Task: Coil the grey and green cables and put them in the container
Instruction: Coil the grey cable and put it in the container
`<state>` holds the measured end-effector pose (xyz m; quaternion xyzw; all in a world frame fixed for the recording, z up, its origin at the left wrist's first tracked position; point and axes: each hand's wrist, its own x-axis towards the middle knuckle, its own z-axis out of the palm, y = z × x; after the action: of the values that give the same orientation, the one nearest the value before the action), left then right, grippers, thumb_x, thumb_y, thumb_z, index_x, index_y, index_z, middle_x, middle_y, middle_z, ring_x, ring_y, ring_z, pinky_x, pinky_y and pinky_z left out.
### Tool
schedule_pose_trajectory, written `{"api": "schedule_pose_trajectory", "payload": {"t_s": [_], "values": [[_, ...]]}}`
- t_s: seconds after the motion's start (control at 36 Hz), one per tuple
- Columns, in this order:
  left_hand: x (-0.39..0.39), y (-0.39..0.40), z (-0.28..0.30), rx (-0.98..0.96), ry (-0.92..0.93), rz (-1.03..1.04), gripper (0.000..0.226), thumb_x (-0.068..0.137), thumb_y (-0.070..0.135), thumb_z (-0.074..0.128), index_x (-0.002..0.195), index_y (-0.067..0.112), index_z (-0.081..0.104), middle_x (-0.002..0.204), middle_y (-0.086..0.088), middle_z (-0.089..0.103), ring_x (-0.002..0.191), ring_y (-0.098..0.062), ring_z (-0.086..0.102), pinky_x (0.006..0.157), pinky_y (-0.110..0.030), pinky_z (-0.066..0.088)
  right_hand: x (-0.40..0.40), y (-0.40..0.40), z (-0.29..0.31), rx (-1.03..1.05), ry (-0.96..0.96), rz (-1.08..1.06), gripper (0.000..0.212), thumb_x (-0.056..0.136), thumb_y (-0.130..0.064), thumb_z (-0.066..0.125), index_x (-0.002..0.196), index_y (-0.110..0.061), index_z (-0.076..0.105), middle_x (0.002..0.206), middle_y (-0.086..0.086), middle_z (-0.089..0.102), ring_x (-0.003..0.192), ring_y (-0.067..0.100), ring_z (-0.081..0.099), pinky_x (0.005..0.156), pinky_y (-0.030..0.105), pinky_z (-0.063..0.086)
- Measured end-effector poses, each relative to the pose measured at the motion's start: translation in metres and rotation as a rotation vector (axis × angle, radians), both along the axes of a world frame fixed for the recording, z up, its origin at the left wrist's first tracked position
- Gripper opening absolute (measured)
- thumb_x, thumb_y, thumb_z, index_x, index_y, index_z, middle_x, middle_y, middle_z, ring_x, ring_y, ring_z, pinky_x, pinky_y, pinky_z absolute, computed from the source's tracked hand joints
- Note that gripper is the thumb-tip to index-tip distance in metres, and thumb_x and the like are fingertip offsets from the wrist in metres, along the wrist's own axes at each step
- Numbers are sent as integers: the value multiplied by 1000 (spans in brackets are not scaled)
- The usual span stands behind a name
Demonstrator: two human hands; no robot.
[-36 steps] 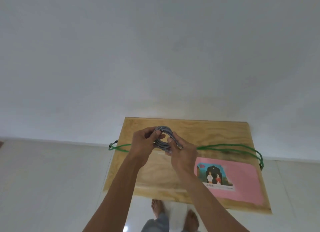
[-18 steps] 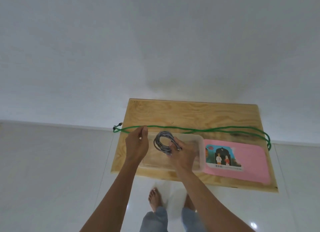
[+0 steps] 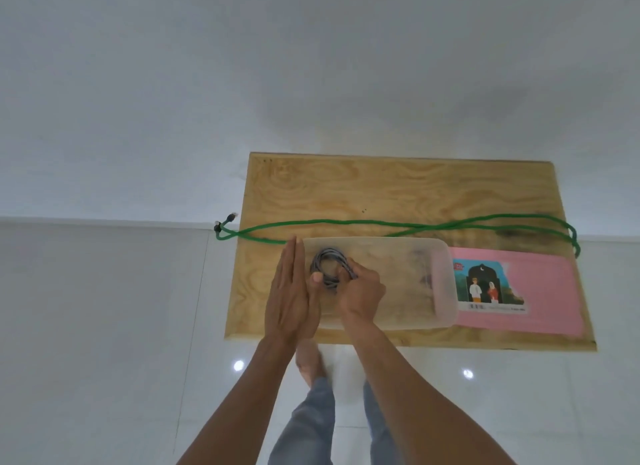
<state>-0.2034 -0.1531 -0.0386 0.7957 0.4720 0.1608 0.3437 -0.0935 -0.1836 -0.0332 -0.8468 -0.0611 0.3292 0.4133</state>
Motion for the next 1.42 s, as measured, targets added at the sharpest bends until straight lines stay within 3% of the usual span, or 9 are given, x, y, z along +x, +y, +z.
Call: {"api": "schedule_pose_trajectory", "payload": {"t_s": [0.14, 0.25, 0.31, 0.53, 0.64, 0.78, 1.0, 1.17, 1.42], "values": [[0, 0, -3, -10, -56, 14, 70, 104, 53, 13, 158, 8, 14, 167, -5, 11, 154, -13, 8, 121, -45, 26, -9, 4, 3, -57, -110, 123, 26, 93, -5, 61, 116, -7, 72, 108, 9, 74, 94, 19, 65, 77, 7, 36], [-1, 1, -4, -16, -68, 22, 69, 103, 56, 11, 158, 14, 14, 167, -2, 12, 153, -10, 10, 120, -45, 28, -22, 9, 1, -74, -100, 140, 24, 96, -13, 54, 112, -12, 72, 107, 13, 69, 92, 22, 63, 74, 12, 48], [-1, 1, -5, -14, -78, 21, 67, 103, 55, 10, 158, 16, 13, 167, 0, 11, 153, -10, 10, 120, -45, 28, -26, 11, -1, -74, -98, 127, 26, 96, -14, 52, 114, -14, 71, 107, 12, 67, 92, 24, 64, 83, 24, 54], [0, 0, -5, -31, -138, 71, 67, 104, 54, 9, 157, 14, 20, 165, 0, 19, 153, -8, 13, 122, -41, 25, -22, 8, 4, -138, -150, 331, 31, 101, -27, 43, 118, -18, 68, 105, 13, 66, 95, 31, 62, 75, 29, 47], [0, -1, -4, -23, -137, 64, 65, 105, 51, 11, 157, 13, 21, 165, -2, 21, 153, -10, 14, 121, -43, 26, -11, 6, 10, -160, -107, 289, 32, 102, -19, 48, 129, -14, 65, 118, 11, 69, 110, 30, 62, 84, 22, 42], [0, 0, -4, -15, -123, 65, 64, 105, 50, 11, 157, 13, 22, 165, -3, 22, 153, -10, 14, 122, -43, 26, -5, 7, 13, -182, -88, 247, 20, 96, -18, 57, 108, -15, 72, 107, 7, 73, 109, 30, 60, 84, 27, 44], [0, -1, -5, -6, -129, 65, 64, 105, 48, 12, 157, 12, 23, 164, -1, 23, 153, -10, 15, 121, -43, 26, 1, 5, 26, -147, -42, 278, 43, 96, -37, 58, 131, -13, 61, 128, 8, 65, 121, 27, 57, 100, 30, 44], [0, -1, -4, -7, -127, 71, 65, 105, 50, 11, 157, 13, 23, 164, -3, 23, 153, -11, 15, 121, -43, 26, 6, 5, 36, -100, -8, 302, 49, 103, -39, 42, 144, -12, 48, 142, 9, 55, 132, 23, 49, 107, 28, 36], [-1, -1, 0, -23, -137, 71, 62, 105, 51, 12, 156, 18, 20, 164, -2, 22, 153, -9, 14, 123, -41, 24, 16, 3, 44, -84, 21, 266, 50, 102, -43, 40, 143, -14, 48, 140, 7, 56, 126, 23, 52, 101, 28, 37]]}}
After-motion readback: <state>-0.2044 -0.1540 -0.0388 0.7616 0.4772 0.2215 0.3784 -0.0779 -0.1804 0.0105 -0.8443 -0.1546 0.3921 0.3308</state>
